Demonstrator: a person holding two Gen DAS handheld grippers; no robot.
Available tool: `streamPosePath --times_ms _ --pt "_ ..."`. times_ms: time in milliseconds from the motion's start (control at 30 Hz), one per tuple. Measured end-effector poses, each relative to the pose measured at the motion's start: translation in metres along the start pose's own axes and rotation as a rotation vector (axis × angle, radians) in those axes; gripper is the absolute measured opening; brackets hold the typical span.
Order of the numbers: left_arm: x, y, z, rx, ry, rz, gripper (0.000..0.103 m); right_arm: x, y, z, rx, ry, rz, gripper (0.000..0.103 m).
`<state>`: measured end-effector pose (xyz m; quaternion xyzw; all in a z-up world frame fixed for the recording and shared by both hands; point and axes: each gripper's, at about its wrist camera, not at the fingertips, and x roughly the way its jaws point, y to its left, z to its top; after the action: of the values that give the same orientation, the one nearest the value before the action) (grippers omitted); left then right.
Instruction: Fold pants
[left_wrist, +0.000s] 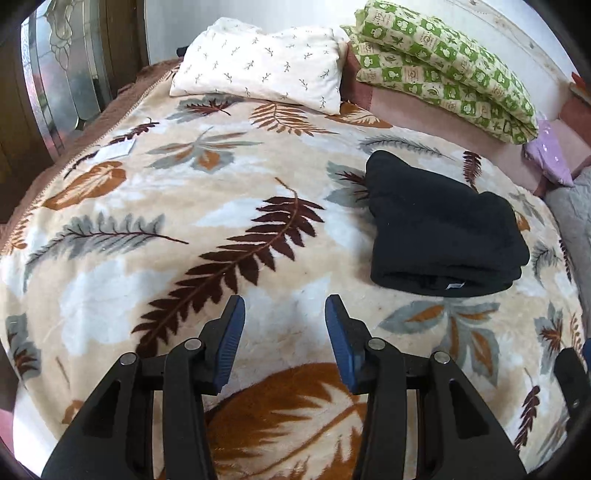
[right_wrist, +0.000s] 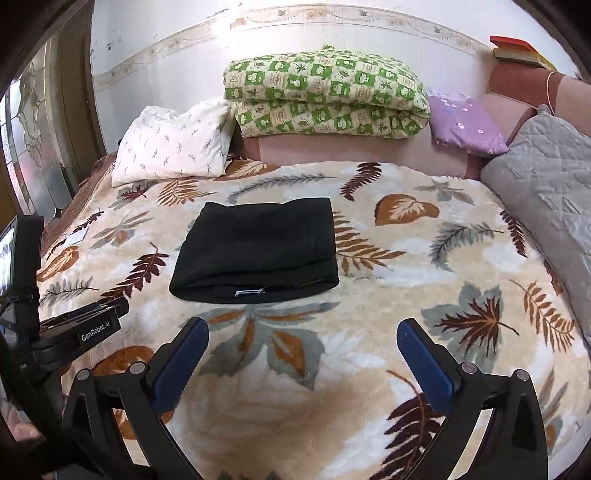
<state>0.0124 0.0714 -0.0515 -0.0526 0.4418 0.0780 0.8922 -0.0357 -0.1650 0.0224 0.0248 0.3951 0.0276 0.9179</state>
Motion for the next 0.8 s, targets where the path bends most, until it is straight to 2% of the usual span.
streamPosePath --times_ms 433,800 --pt "-0.023 -0.018 -0.009 0.123 -0.077 0.009 0.044 -0.011 -0.004 -0.009 0.020 -0.018 0.000 0.102" --pt "-0.027 -0.028 -0.014 0.181 -0.082 -0.012 0.044 -0.011 -0.012 -0.011 0.044 -0.008 -0.006 0.102"
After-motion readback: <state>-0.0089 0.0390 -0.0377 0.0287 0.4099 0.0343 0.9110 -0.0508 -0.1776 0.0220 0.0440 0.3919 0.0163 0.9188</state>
